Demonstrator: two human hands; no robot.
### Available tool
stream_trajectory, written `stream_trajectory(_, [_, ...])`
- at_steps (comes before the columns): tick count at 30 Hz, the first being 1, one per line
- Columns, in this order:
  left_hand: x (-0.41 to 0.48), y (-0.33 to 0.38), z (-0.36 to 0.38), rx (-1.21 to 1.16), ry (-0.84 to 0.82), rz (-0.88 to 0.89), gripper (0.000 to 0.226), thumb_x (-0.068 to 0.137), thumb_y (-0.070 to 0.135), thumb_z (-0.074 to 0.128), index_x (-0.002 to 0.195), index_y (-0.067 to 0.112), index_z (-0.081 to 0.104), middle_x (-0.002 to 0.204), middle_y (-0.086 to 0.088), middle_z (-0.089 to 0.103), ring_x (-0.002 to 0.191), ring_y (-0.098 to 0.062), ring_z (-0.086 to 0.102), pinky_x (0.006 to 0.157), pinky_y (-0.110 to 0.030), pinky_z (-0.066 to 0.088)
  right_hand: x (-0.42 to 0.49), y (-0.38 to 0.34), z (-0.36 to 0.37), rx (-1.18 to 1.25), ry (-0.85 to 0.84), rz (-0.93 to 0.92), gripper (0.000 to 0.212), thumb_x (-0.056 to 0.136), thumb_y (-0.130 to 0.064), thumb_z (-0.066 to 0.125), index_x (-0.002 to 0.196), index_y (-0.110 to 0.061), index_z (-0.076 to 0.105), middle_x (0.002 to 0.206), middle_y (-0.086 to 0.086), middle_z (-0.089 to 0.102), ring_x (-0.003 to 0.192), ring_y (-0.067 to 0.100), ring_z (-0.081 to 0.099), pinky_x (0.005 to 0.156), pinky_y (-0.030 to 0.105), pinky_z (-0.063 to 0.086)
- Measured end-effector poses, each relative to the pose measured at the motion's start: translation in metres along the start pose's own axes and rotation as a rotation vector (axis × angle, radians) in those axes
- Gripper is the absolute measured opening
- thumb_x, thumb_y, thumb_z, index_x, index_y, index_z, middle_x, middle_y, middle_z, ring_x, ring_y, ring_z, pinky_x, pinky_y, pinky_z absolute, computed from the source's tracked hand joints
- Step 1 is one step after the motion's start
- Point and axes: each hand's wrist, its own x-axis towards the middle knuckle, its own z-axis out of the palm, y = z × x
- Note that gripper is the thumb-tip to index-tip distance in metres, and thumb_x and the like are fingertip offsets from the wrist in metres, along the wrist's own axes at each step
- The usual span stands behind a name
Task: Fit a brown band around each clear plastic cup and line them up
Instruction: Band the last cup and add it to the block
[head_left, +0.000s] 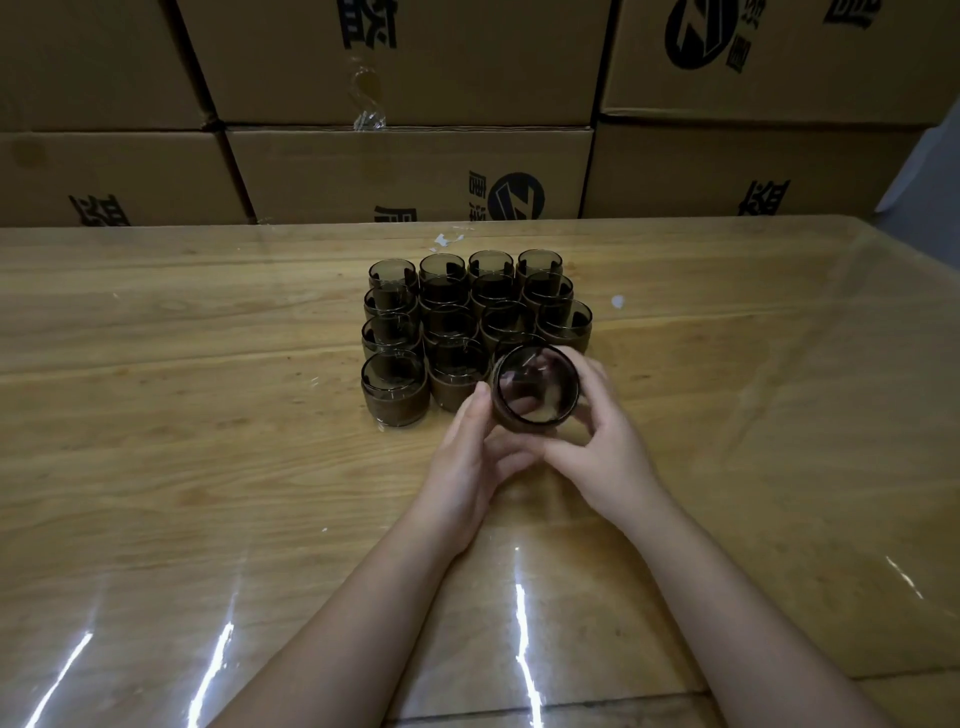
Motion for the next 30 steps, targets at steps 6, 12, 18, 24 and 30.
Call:
stream_trajectory(6, [-0.002, -0.006, 0.006, 0.237, 0.057, 0.007, 0.018, 0.101, 0.014, 0.044, 0.098, 0.01, 0.061, 0.081, -0.005, 0.069, 0.061, -0.011, 0.066, 0.059, -0.021, 0.055, 0.008, 0.017, -0.018, -0.277, 0.235, -0.156, 0.08, 0.069, -0.007, 0.082, 0.133, -0.035, 0.043, 0.127, -0.027, 0.043, 0.125, -0.001, 0.043, 0.105, 0.015, 0.034])
stream_trajectory(12, [-0.009, -0.015, 0.009, 0.563, -0.068, 0.028, 0.017, 0.098, 0.011, 0.051, 0.088, 0.017, 0.064, 0.069, 0.008, 0.068, 0.064, -0.004, 0.063, 0.065, -0.018, 0.051, 0.017, 0.044, -0.031, 0.044, 0.443, 0.3, 0.068, 0.071, -0.031, 0.082, 0.131, -0.035, 0.049, 0.127, -0.013, 0.058, 0.122, 0.01, 0.051, 0.102, 0.034, 0.043])
stream_trajectory(18, [-0.013, -0.012, 0.011, 0.739, -0.122, 0.048, 0.017, 0.092, 0.018, 0.055, 0.077, 0.021, 0.063, 0.078, -0.004, 0.07, 0.073, -0.01, 0.063, 0.081, -0.036, 0.053, 0.037, 0.05, -0.033, 0.072, 0.296, 0.309, 0.038, 0.078, -0.025, 0.078, 0.107, -0.039, 0.058, 0.101, -0.026, 0.063, 0.093, -0.016, 0.057, 0.078, 0.011, 0.043])
stream_trajectory(24, [-0.013, -0.011, 0.011, 0.787, -0.125, 0.061, 0.019, 0.095, 0.011, 0.054, 0.079, 0.014, 0.064, 0.086, -0.016, 0.07, 0.083, -0.028, 0.064, 0.085, -0.044, 0.052, 0.044, 0.059, -0.056, -0.173, 0.096, 0.335, 0.06, 0.078, -0.027, 0.078, 0.133, -0.027, 0.052, 0.117, -0.017, 0.058, 0.11, 0.004, 0.054, 0.083, 0.017, 0.043])
stream_trajectory(30, [-0.014, -0.013, 0.01, 0.892, -0.149, 0.109, 0.018, 0.094, 0.014, 0.056, 0.082, 0.006, 0.066, 0.084, -0.012, 0.067, 0.084, -0.028, 0.061, 0.083, -0.045, 0.049, 0.05, 0.062, -0.055, -0.312, 0.073, 0.287, 0.066, 0.075, -0.028, 0.08, 0.135, -0.024, 0.051, 0.12, -0.004, 0.047, 0.112, 0.014, 0.049, 0.094, 0.027, 0.039])
